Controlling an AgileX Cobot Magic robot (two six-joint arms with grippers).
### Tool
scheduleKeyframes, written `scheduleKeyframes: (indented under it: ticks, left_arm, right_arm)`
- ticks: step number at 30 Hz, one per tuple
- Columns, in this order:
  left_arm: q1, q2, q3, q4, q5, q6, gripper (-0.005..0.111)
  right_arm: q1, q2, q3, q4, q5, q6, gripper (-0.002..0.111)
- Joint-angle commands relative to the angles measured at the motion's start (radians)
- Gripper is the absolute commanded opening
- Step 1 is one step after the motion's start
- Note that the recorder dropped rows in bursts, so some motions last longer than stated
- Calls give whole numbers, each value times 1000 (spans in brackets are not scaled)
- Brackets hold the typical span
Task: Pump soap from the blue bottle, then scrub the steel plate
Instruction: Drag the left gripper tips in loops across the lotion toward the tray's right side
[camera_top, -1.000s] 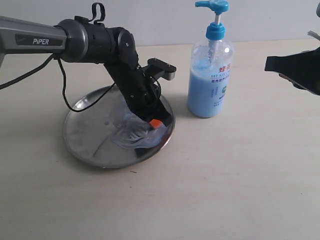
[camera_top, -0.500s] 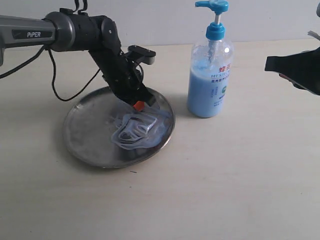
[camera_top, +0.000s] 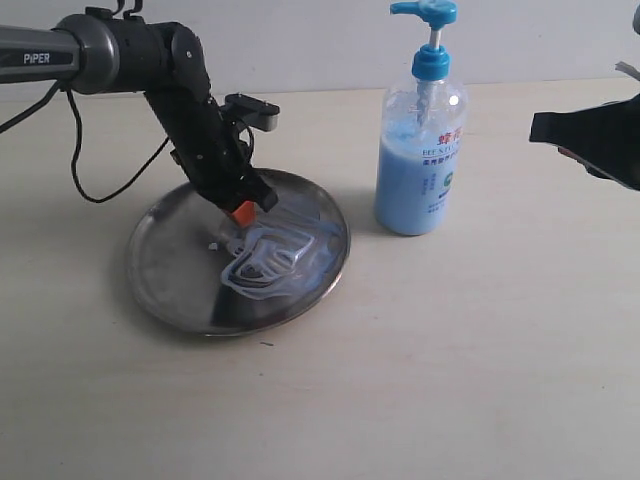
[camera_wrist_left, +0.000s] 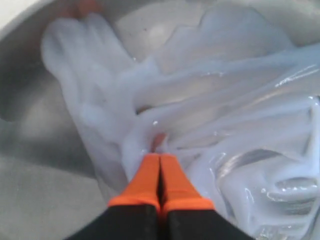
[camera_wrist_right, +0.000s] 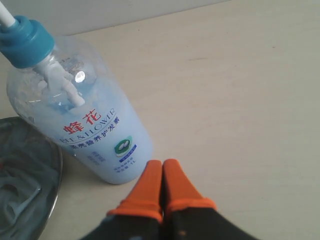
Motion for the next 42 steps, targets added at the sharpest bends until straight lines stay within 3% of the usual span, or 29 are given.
scheduleKeyframes:
  ticks: [1, 6, 20, 27, 38, 42]
  left_arm:
    - [-1, -3, 123, -16, 18, 23, 0]
    - [-26, -41, 189, -37, -8, 45, 0]
    - [-211, -35, 189, -50, -45, 46, 0]
    - [-208, -33, 181, -57, -114, 39, 0]
    - [-206, 50, 7, 39, -71, -21, 0]
    - [-180, 55, -1, 62, -55, -32, 0]
  right_arm:
    - [-4, -2, 4, 0, -10, 1, 0]
    - [-4, -2, 4, 0, -12, 1, 0]
    - [-4, -2, 4, 0, -8, 6, 0]
    - [-4, -2, 4, 0, -5, 7, 0]
    - [-4, -2, 4, 0, -6, 10, 0]
    - [-4, -2, 4, 0, -9, 10, 0]
